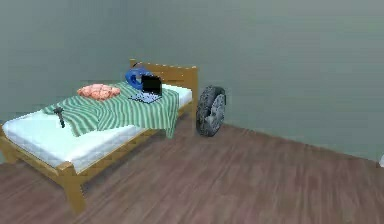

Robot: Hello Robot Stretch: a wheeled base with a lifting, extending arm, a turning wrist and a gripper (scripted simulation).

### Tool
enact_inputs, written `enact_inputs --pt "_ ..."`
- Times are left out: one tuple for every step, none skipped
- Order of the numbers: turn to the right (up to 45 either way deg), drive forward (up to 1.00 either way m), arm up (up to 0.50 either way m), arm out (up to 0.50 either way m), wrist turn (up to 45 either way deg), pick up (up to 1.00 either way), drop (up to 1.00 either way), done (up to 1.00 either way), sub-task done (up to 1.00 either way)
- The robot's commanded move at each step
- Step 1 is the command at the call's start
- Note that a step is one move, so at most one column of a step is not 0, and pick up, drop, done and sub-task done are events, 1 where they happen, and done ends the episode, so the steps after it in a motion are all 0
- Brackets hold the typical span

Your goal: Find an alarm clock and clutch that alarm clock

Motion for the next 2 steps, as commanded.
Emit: enact_inputs --pt "45.0 0.0 0.0 0.0 0.0 0.0 0.0 0.0 0.0" --pt "45.0 0.0 0.0 0.0 0.0 0.0 0.0 0.0 0.0"
